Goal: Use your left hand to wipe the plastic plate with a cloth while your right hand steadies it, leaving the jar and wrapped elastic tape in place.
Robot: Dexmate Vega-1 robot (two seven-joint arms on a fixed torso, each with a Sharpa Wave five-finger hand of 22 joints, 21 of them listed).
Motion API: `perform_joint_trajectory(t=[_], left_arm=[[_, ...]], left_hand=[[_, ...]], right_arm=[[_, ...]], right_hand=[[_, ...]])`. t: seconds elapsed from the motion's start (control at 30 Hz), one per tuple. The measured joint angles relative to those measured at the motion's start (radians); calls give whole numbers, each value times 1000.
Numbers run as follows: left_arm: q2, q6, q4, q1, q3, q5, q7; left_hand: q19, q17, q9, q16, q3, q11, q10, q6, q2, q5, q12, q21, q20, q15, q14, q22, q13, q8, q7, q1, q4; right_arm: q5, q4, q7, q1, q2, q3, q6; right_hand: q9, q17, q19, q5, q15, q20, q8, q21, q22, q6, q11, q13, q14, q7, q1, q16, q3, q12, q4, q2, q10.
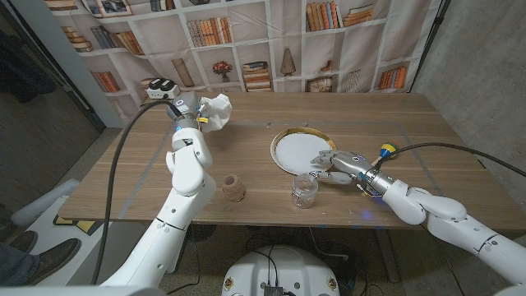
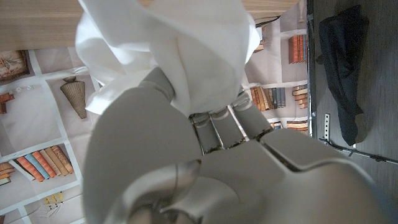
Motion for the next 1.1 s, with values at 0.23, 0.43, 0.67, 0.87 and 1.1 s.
perform_joint_trajectory(t=[0.23, 0.43, 0.67, 0.87, 1.1], left_arm=[[1, 1, 5, -5, 0, 1, -5], [2, 1, 9, -8, 2, 1, -7], [3, 1, 12, -13, 4, 3, -11], [7, 1, 14, -20, 7, 4, -14], [9, 1, 15, -25, 11, 12, -25]], left_hand=[[0, 0, 0, 0, 18, 0, 0, 0, -9, 1, 0, 9, 0, 0, 0, 0, 3, -1, 0, -9, 9], [0, 0, 0, 0, 18, -1, 1, 0, -9, 1, -7, 9, 0, 0, 0, 0, 5, -3, 0, -9, 9], [0, 0, -1, -1, 18, -2, 2, 0, -9, 0, -8, 9, 0, -1, 1, 0, 5, -4, 0, -9, 10], [0, 0, -1, -2, 18, -2, 2, 0, -6, -1, -11, 14, 0, -2, 2, 0, 9, 0, 0, -12, 10], [-2, 2, -3, -2, 18, -2, 2, 0, -6, -1, -12, 14, -2, -2, 2, 0, 9, 0, 0, -12, 10]], right_arm=[[4, 10, 8, 4, 5, -4, 2], [7, 15, 9, 5, 6, -5, 6], [12, 25, 12, 4, 10, -7, 9], [14, 31, 14, 4, 13, -8, 15], [17, 43, 20, 9, 17, -13, 18]], right_hand=[[0, 0, 11, 0, 1, 0, 0, 0, 0, 5, -4, 0, 10, -2, 0, 0, 0, 0, 0, 0, 15], [0, 0, 25, 0, 3, 0, 0, 0, 0, 13, -10, 0, 32, -9, 0, 0, 0, 5, 0, 0, 34], [0, 0, 51, 0, 1, 1, -5, 8, 0, 18, -7, 0, 66, -15, 0, 8, 3, 9, -3, 0, 47], [0, 0, 63, 0, -2, -2, -5, 8, 0, 26, -1, 0, 82, -7, 4, 8, 3, 9, -3, 4, 53], [0, 0, 102, -5, -2, -5, -5, 23, -1, 34, 7, 0, 124, -9, 4, 12, 7, 9, -7, 4, 75]])
